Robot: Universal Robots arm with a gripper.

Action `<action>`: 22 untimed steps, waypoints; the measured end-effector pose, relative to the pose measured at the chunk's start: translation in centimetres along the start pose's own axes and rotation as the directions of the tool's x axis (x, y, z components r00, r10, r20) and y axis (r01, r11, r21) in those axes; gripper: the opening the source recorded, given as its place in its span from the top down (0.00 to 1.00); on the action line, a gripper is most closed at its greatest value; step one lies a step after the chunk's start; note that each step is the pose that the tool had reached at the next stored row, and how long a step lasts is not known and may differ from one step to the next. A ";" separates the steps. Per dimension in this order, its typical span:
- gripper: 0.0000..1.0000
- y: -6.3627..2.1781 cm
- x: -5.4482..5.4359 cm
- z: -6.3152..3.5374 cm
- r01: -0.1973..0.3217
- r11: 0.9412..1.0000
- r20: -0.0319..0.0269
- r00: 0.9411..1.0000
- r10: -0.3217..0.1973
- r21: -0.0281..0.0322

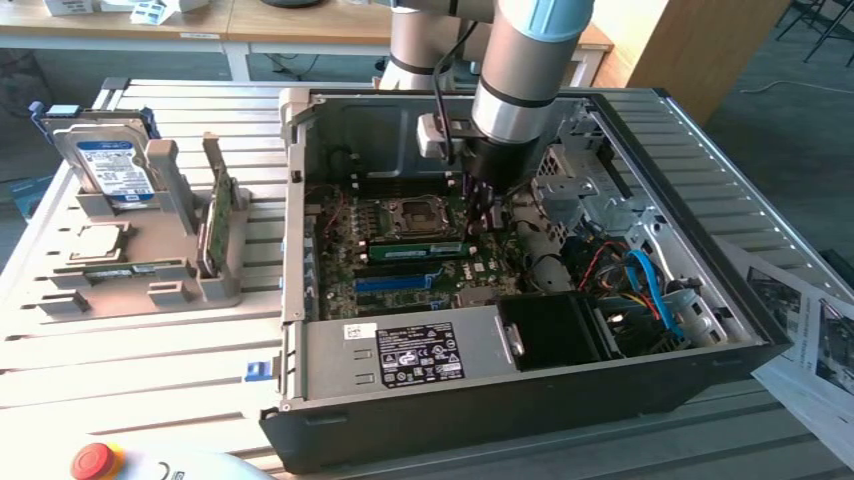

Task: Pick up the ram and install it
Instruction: 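Press down the ram until it locks into place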

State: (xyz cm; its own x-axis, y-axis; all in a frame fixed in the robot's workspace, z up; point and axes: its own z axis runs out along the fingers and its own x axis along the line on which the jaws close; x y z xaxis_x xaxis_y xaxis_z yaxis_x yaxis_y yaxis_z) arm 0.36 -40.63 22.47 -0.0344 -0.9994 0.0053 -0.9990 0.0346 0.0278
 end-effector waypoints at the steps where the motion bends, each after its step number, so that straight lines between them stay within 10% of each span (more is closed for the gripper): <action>1: 0.90 0.00 0.0 0.02 0.000 1.000 0.000 1.000 0.000 0.000; 22: 0.90 0.03 0.0 -0.90 0.000 1.000 0.000 1.000 0.000 -0.005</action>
State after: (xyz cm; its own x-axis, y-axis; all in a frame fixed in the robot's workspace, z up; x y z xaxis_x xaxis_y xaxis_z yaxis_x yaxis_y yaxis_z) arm 0.36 -40.63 23.37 -0.0345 -0.9994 0.0053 -0.9989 0.0346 0.0330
